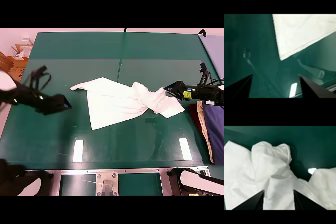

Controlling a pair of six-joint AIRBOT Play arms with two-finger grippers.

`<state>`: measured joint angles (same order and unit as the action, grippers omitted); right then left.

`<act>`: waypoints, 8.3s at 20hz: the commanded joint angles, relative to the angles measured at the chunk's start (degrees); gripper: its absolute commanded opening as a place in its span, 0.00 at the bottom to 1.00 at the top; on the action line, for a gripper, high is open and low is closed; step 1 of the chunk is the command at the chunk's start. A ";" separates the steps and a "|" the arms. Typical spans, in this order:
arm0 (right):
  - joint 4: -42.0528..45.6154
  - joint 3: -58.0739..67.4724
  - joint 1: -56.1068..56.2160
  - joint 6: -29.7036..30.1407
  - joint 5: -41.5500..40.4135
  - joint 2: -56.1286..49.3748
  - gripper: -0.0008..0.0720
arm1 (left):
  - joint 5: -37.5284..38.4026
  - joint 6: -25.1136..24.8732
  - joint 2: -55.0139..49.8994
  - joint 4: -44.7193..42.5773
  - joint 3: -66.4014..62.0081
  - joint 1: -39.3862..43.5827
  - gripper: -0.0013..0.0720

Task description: Fold the shirts.

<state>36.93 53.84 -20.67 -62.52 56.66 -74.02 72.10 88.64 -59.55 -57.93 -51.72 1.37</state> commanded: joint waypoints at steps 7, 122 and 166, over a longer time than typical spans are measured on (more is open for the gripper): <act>-0.09 0.04 -0.26 0.00 -0.74 -0.04 0.60 | -36.00 -3.63 1.99 21.14 25.66 12.41 0.66; -5.29 13.84 4.42 -1.99 -0.72 -27.58 0.65 | -20.04 -17.09 -30.82 7.15 -31.04 -0.66 0.05; -12.33 45.70 -17.11 -2.86 -17.53 26.49 0.04 | -15.91 -15.61 2.32 -9.38 -61.26 -0.66 0.05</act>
<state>24.62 99.57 -37.98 -65.43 35.66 -44.53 57.10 73.17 -55.46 -67.07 -115.42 0.75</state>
